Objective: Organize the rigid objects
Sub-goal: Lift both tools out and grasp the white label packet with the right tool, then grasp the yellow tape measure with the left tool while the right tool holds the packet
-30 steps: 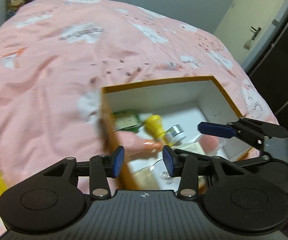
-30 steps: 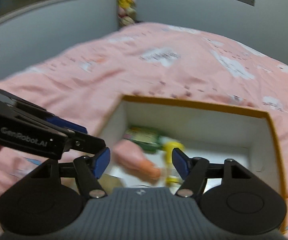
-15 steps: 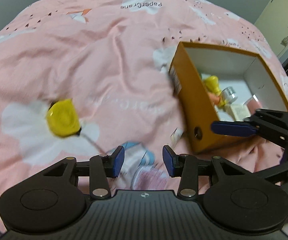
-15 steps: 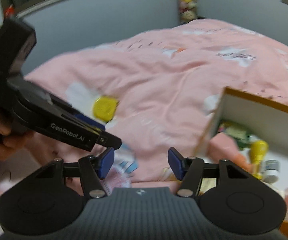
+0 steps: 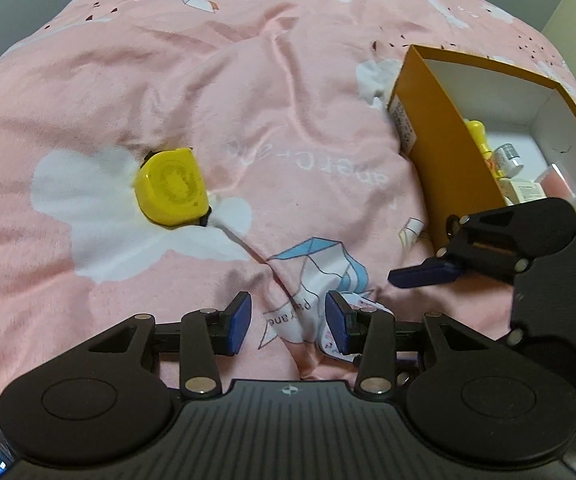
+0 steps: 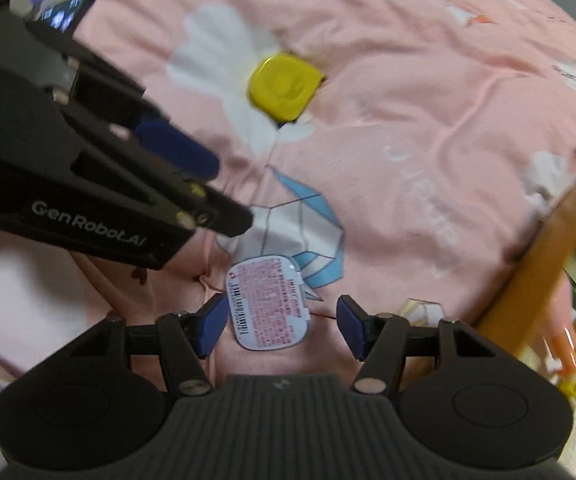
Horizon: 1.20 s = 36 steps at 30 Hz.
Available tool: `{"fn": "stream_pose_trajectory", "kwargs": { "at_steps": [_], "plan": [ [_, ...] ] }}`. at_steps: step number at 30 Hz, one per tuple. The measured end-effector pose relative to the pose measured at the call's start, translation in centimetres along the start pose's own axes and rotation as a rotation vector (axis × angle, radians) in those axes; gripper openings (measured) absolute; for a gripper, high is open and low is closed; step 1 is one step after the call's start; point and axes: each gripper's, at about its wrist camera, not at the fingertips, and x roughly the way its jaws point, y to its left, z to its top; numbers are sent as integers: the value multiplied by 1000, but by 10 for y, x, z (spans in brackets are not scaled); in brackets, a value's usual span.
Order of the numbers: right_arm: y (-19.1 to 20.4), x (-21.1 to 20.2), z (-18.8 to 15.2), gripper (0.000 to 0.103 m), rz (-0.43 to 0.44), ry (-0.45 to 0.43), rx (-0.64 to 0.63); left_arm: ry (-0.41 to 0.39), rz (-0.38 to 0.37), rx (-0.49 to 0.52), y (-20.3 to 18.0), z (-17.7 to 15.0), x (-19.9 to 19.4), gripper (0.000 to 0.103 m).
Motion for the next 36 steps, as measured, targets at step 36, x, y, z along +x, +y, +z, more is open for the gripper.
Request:
{"fn": "stream_pose_trajectory", "kwargs": {
  "at_steps": [36],
  "plan": [
    [-43,20,49,49,-116,-130,162,-165,322,-73,19,42,32,76]
  ]
}}
